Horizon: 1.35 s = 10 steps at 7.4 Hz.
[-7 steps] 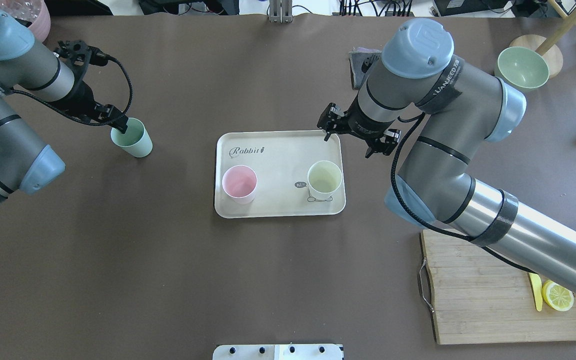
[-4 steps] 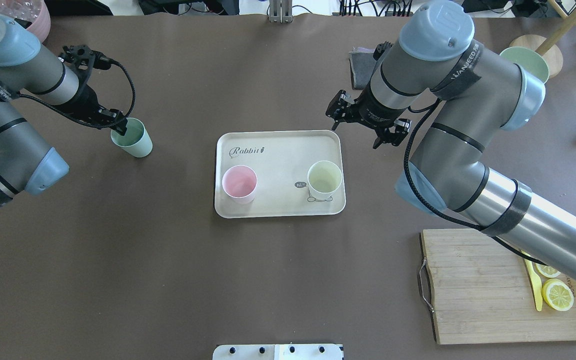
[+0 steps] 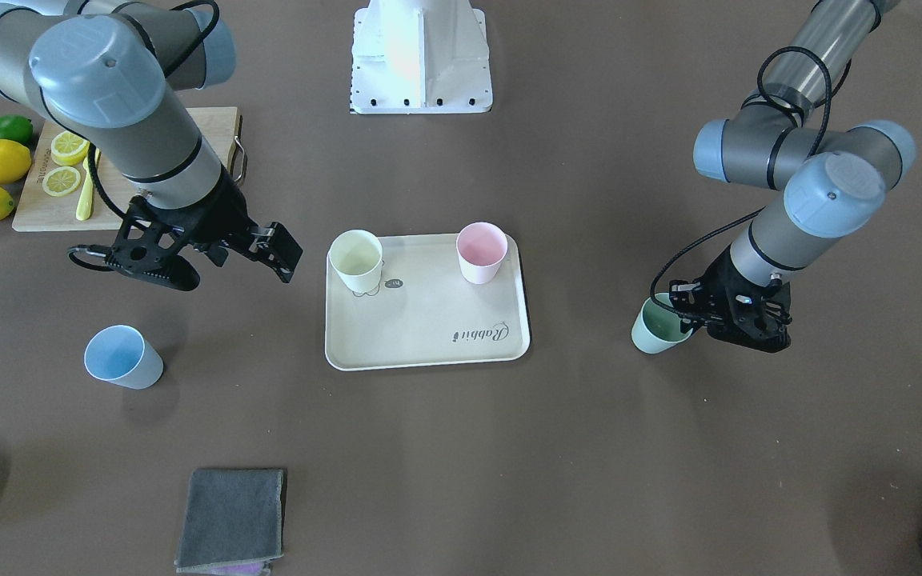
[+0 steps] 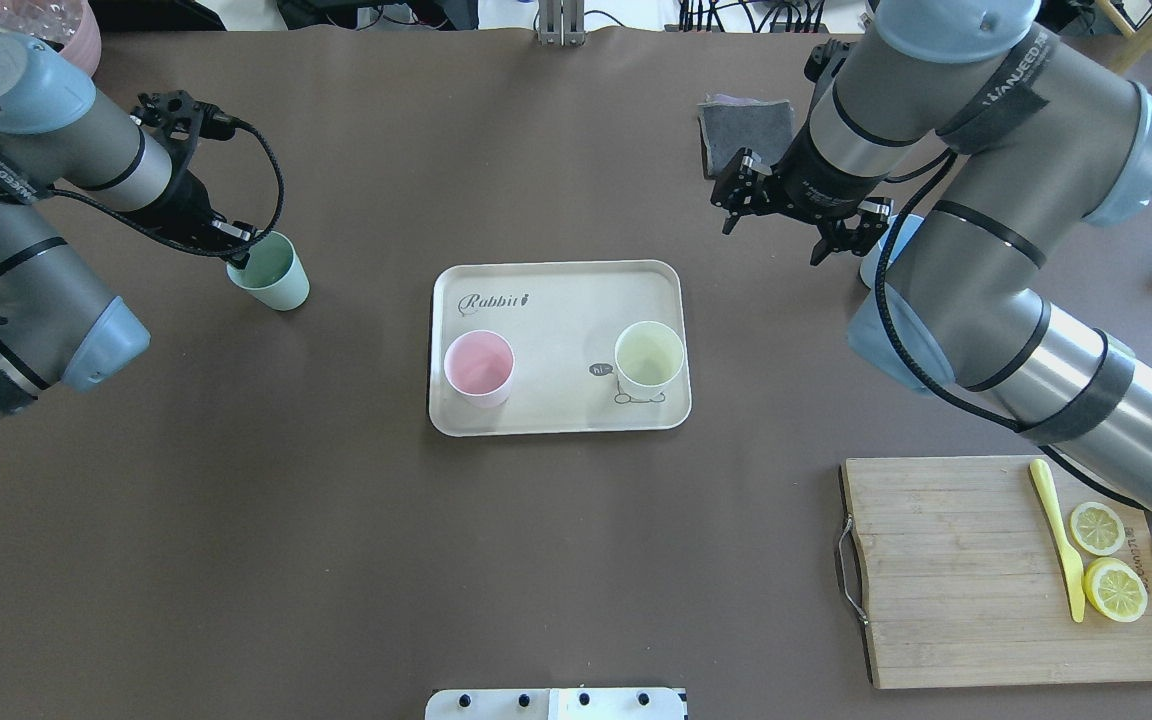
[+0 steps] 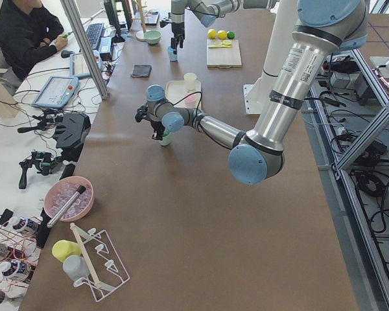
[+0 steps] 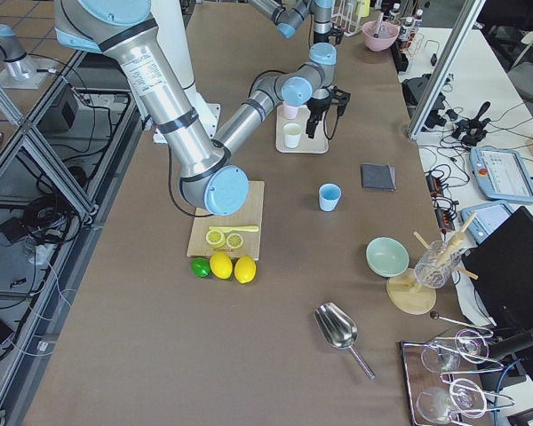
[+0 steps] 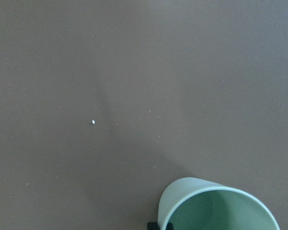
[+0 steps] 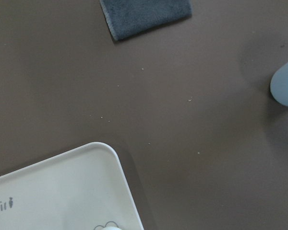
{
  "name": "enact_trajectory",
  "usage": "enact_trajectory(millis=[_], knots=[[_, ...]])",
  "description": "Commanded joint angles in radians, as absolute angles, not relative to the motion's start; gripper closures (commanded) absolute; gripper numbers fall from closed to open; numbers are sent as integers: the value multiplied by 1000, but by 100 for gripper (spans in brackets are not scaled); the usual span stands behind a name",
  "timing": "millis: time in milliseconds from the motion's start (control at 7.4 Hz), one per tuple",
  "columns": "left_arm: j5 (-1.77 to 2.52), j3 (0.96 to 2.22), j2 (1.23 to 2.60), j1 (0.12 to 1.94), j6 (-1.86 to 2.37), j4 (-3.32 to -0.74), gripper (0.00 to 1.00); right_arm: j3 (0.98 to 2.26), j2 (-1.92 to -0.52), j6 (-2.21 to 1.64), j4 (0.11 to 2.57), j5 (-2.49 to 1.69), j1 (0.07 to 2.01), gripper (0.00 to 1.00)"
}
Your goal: Place all cups on tray
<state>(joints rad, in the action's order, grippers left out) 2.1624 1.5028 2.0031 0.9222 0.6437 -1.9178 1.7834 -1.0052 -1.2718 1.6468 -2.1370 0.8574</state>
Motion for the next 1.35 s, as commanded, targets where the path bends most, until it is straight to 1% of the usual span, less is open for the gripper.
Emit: enact_trajectory(millis=[0,270,541,676,1216], knots=[[2164,1519,2134,923,734,-1788,100,1828,-1087,-1137,1655,-2146,906,0],[2157,1520,2253,837,907,-1733,100,1824,-1118,-1051,1655,-2155,942,0],[2067,1511,2327,712,1041,-1735,100,1824,-1146,-994,1654,-2164,971,0],[2027,1505,2330,675,1052,-1736,100,1822,-1146,-989,1655,-2178,986,0],[2022,1450,2350,683,1049,-1746,100,1827,-1155,-983,1655,-2181,992,0]])
